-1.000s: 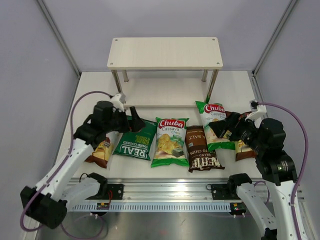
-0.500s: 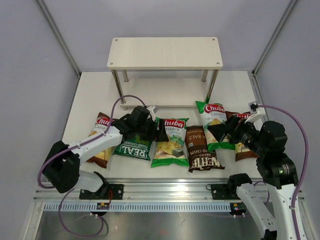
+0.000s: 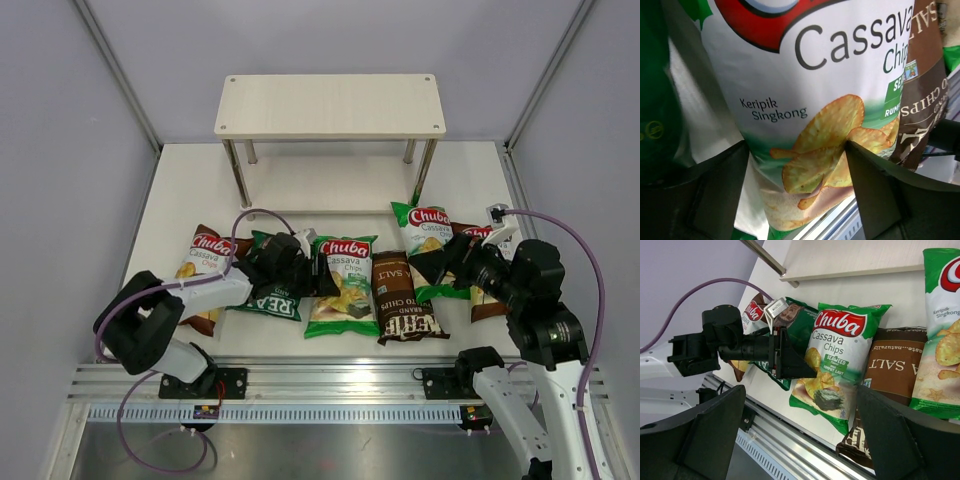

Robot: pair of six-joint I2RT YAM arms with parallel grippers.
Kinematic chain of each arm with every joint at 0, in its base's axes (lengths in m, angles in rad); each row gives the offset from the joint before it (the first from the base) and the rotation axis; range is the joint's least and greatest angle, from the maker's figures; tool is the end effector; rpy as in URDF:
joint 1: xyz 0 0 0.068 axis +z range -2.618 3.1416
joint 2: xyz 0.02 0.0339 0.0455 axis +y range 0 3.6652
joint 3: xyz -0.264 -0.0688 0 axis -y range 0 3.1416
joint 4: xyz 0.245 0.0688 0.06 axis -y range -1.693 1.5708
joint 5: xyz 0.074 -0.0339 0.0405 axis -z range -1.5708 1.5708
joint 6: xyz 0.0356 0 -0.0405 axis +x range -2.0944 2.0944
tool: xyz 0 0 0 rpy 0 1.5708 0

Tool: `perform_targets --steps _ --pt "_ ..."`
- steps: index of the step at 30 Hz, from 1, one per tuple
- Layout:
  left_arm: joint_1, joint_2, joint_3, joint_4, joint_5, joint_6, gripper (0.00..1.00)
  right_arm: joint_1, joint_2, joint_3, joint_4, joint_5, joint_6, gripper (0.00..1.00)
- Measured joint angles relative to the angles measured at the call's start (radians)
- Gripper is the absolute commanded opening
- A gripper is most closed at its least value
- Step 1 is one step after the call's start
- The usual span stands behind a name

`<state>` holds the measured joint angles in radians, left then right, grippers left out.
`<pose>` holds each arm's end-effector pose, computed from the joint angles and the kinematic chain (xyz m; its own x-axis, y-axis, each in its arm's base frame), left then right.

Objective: Place and organize the chips bags onto the shelf

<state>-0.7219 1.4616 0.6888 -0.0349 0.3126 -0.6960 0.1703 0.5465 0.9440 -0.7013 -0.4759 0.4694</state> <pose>0.2052 -0.1953 0.1699 -0.9217 -0.0013 -0.3879 0.2572 0.7465 -0.6137 0.0937 0.0327 0.3693 -0.5260 0.3175 -0.7890 -0.3852 0.7381 0.5539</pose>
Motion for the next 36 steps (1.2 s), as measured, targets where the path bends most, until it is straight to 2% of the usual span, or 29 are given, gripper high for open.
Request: perform_targets --steps 1,3,5,7,8,11,13,22,36 --pt "-0.003 0.0 -0.023 0.045 0.008 -0.015 0.67 0.0 0.002 -0.002 0.004 -0.007 0.003 0.99" --pt "-0.006 -0.001 -0.058 0.126 0.021 -0.044 0.62 0.0 0.004 -0.008 0.014 -0.017 0.01 1.0" --pt "-0.01 -0.003 -0.084 0.192 0.029 -0.068 0.47 0.0 0.006 -0.013 0.027 -0.024 0.017 0.99" --pt "-0.013 -0.011 -0.101 0.241 0.037 -0.089 0.39 0.0 0.006 -0.018 0.035 -0.034 0.023 0.99" --pt "-0.017 -0.019 -0.103 0.257 0.038 -0.097 0.28 0.0 0.006 -0.021 0.04 -0.039 0.026 0.99" --pt "-0.025 -0.046 -0.108 0.301 0.035 -0.119 0.15 0.0 0.006 -0.04 0.06 -0.063 0.028 1.0" --pt "-0.03 -0.067 -0.114 0.312 0.023 -0.129 0.1 0.0 0.007 -0.067 0.084 -0.077 0.031 0.99" --pt "-0.031 -0.19 -0.18 0.283 -0.048 -0.169 0.0 0.0 0.039 -0.224 0.195 -0.134 0.072 0.99" --pt "-0.035 -0.558 -0.19 0.269 -0.093 -0.173 0.0 0.018 0.064 -0.511 0.58 -0.326 0.312 0.96"
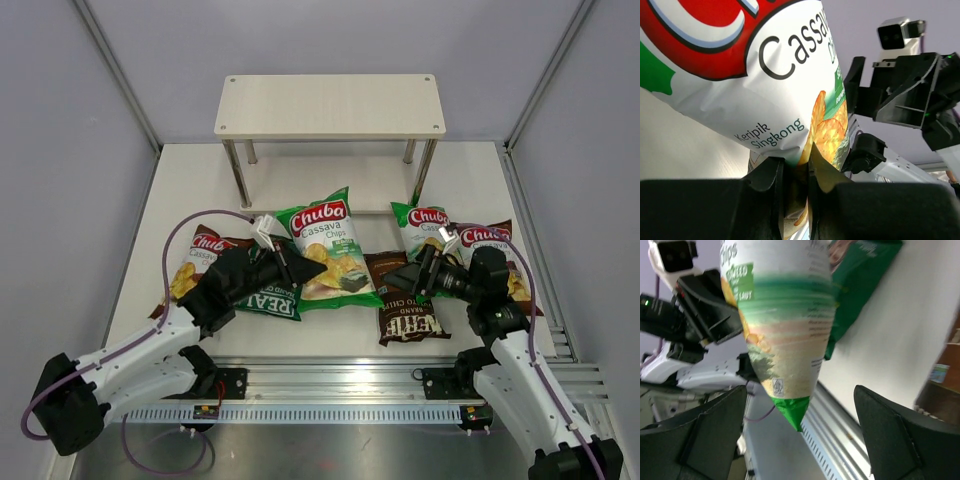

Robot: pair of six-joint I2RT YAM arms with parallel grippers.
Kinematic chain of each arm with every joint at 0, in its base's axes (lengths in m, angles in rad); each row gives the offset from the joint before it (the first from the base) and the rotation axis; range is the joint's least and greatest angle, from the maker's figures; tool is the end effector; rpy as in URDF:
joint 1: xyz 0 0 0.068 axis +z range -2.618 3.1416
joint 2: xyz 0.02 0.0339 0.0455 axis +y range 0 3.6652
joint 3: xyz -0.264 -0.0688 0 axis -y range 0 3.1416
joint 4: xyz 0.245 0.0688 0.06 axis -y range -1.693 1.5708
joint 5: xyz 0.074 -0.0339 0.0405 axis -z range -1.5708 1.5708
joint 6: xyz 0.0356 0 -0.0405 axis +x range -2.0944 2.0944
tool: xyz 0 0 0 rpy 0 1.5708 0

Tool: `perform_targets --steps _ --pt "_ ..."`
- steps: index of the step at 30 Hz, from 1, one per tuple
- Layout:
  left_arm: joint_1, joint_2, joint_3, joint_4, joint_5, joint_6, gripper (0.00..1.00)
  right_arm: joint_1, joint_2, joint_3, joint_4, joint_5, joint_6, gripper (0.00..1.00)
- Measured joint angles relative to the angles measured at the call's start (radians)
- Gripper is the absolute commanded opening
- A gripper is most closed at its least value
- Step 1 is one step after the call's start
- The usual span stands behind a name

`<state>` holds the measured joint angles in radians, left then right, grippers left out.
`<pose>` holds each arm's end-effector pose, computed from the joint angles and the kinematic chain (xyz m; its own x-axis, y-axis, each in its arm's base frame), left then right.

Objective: Place and organize the chips bags onto the shelf

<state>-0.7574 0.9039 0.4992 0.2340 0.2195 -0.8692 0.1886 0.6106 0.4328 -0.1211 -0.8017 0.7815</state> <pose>0.1492 -0.1518 0.2612 -0.7109 -0.3538 -0.6078 0.4392 0.4517 -0.7766 0.1424 0.0532 0.2515 -0.7723 0.3513 -0.5294 -0.3676 0.4324 0.8233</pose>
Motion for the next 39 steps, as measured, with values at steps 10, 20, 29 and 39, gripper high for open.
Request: perform_targets --steps 10,20,29,39 --pt "-0.016 -0.08 0.082 -0.069 -0.012 0.027 0.0 0.292 0.045 0.018 0.119 0.002 0.015 0.87" --pt "-0.031 -0.124 0.141 -0.128 -0.016 0.051 0.0 0.469 0.144 0.085 0.187 0.189 -0.027 0.71" --pt "-0.034 -0.132 0.22 -0.253 -0.013 0.149 0.0 0.546 0.246 0.151 0.229 0.257 -0.045 0.37" --pt "-0.051 -0.145 0.384 -0.472 -0.091 0.247 0.54 0.566 0.261 0.256 0.174 0.294 -0.116 0.1"
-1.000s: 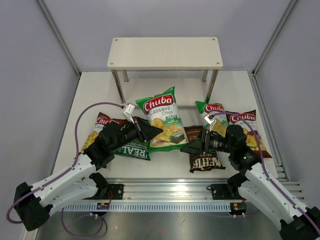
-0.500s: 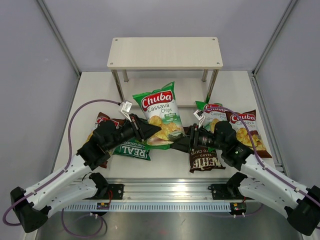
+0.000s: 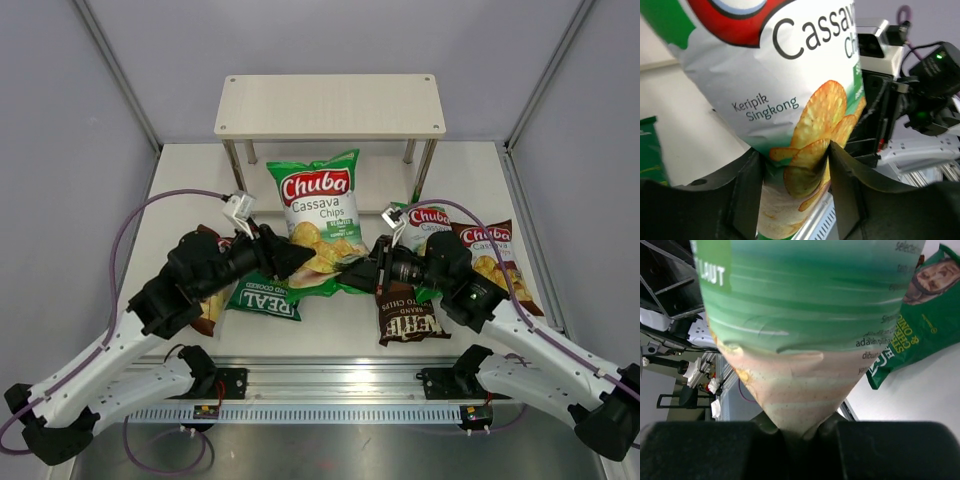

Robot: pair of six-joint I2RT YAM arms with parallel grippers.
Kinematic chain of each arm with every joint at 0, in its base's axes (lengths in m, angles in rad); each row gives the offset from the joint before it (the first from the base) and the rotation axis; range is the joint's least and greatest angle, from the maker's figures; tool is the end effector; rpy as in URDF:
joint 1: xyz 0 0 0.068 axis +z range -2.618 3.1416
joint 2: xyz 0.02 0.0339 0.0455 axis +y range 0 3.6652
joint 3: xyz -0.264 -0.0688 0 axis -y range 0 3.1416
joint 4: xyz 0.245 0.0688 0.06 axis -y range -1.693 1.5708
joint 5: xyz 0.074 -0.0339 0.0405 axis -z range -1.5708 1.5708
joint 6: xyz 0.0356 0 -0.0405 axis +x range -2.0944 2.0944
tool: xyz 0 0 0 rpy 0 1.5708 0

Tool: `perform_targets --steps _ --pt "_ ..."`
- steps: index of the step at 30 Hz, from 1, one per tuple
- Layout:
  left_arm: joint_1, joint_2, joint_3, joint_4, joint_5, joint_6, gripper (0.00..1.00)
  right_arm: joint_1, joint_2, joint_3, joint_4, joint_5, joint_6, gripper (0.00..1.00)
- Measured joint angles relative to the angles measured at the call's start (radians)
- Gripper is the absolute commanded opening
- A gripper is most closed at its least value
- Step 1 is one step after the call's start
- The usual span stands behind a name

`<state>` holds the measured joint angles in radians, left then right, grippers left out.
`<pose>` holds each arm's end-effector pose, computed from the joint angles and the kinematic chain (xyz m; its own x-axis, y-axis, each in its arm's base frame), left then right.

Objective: Place and organize the chips bags onto the shelf

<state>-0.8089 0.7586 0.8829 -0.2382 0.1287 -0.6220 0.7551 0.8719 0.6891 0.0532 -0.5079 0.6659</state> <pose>0.1159 -0.1281 0.3726 -0.5331 -0.2783 -0.7989 0.6090 0.5293 -0.5907 0.1383 0.1539 0.3165 -0.6609 0.1192 -0.7409 -0.6889 0.2952 0.6620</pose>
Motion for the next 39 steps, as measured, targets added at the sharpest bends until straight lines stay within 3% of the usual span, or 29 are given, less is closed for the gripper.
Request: perform_targets --steps 5,11,16,27,35,39 --pt "-0.005 -0.047 0.102 -0.191 -0.214 0.054 0.73 -0.001 0.002 0.094 -0.05 0.034 -0.024 0.09" --pt "0.003 -0.137 0.212 -0.428 -0.503 0.101 0.83 -0.003 0.042 0.235 -0.158 0.089 -0.04 0.09" --pt "0.003 -0.206 0.253 -0.54 -0.632 0.146 0.95 -0.003 0.132 0.4 -0.229 0.093 -0.069 0.08" --pt "0.003 -0.279 0.216 -0.656 -0.675 0.18 0.99 -0.005 0.373 0.886 -0.369 0.032 -0.145 0.07" --pt "0.003 -0.286 0.172 -0.668 -0.687 0.192 0.99 -0.029 0.68 1.439 -0.555 -0.072 -0.219 0.06" --pt "0.003 -0.29 0.148 -0.669 -0.695 0.214 0.99 -0.14 0.84 1.711 -0.573 -0.189 -0.182 0.04"
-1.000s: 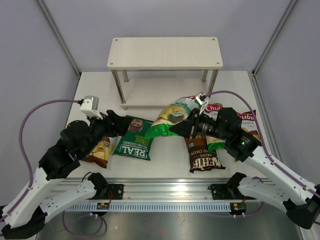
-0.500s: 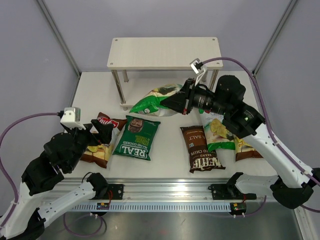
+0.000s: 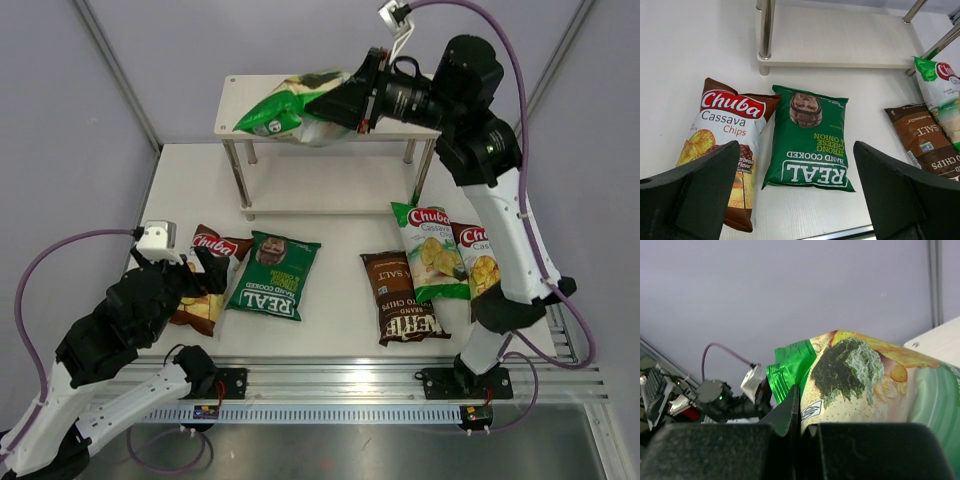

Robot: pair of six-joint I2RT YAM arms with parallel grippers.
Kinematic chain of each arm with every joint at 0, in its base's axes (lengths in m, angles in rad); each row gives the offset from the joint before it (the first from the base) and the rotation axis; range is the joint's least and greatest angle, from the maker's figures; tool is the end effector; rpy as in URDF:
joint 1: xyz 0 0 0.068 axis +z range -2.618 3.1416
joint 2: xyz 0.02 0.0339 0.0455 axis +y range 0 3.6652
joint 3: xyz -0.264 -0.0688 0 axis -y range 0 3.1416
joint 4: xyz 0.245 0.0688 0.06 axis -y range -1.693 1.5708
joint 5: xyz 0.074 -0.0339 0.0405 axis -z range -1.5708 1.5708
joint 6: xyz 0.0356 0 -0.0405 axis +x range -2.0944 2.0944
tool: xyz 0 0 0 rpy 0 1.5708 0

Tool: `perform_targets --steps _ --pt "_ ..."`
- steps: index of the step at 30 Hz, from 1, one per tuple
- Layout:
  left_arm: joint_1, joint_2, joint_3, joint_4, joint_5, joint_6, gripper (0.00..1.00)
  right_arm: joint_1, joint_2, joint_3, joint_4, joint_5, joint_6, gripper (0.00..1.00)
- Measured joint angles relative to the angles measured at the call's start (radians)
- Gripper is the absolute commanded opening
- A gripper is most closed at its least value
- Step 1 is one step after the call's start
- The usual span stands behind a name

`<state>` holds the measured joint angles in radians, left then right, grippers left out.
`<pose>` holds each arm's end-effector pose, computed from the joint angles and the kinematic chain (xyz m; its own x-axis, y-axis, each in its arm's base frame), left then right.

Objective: Place and organize the chips bags onto the shelf

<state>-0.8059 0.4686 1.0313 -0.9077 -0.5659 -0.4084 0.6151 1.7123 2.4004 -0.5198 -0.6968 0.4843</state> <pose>0.0537 -0.0283 0.3790 -0.3180 -0.1528 -0.9357 0.1452 0.9674 -0.2073 0.2386 0.1965 0.5938 -0.3256 0.2072 -0.9225 -0.9126 0.1862 0.3639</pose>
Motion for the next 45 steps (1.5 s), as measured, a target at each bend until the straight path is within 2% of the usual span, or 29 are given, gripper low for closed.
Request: perform_targets --steps 3,5,11,16,22,28,37,45 --pt "0.0 -0.018 -0.023 0.004 -0.01 0.021 0.99 -0.089 0.141 0.191 0.027 -0.081 0.049 0.04" --pt "0.0 -0.036 -0.047 0.013 -0.018 0.033 0.99 -0.134 0.209 0.25 0.067 -0.122 0.08 0.04" --pt "0.0 -0.057 -0.106 0.029 -0.016 0.046 0.99 -0.272 0.362 0.243 0.278 -0.232 0.21 0.02" --pt "0.0 -0.065 -0.121 0.046 -0.012 0.046 0.99 -0.355 0.468 0.253 0.315 -0.274 0.268 0.03" --pt "0.0 -0.07 -0.126 0.051 -0.002 0.046 0.99 -0.4 0.428 0.038 0.32 -0.327 0.306 0.04" --pt "0.0 -0.07 -0.126 0.053 0.006 0.046 0.99 -0.464 0.303 -0.181 0.257 -0.325 0.311 0.06" --pt "0.0 -0.07 -0.126 0.058 0.015 0.047 0.99 -0.515 0.157 -0.259 0.129 -0.271 0.255 0.06" --pt "0.0 -0.086 -0.126 0.064 0.02 0.05 0.99 -0.55 0.029 -0.432 0.045 -0.229 0.188 0.11"
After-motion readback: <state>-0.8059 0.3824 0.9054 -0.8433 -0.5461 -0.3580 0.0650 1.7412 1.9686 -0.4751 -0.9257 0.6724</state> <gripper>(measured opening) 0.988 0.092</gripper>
